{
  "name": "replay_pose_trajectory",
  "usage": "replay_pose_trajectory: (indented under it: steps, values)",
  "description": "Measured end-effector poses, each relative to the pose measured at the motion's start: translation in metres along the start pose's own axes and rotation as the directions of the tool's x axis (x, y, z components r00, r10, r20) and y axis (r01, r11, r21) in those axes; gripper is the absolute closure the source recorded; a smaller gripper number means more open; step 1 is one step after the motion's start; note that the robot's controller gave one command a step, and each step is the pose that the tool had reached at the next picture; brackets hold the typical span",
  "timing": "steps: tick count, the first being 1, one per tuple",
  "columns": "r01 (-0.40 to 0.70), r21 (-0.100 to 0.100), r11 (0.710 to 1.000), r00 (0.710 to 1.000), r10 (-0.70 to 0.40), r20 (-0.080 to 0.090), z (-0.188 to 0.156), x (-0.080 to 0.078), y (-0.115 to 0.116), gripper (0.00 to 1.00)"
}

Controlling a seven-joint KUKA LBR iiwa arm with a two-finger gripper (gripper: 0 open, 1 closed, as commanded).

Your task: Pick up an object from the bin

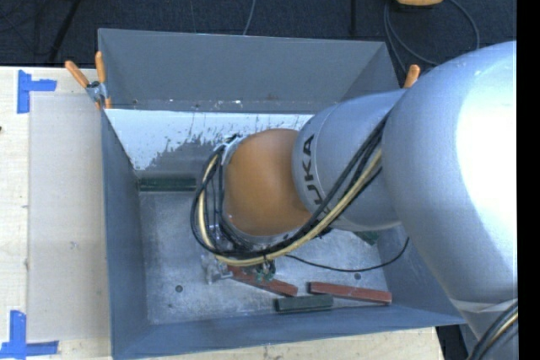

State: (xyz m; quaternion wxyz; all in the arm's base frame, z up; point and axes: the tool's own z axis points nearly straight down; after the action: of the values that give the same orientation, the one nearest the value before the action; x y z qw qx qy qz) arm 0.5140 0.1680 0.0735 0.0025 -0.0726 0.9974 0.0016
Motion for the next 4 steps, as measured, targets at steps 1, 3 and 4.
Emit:
replay_pose_trajectory:
  steps: [1, 3, 4]
  values:
    - [-0.001, 0.000, 1.000, 1.000, 0.001, 0.000, 0.000, 0.000, 0.000, 1.00]
    - [0.358, -0.001, 0.934, 0.934, -0.358, -0.011, -0.023, 0.021, 0.025, 0.00]
    - [0.355, -0.001, 0.935, 0.935, -0.355, -0.008, -0.023, 0.019, 0.025, 0.00]
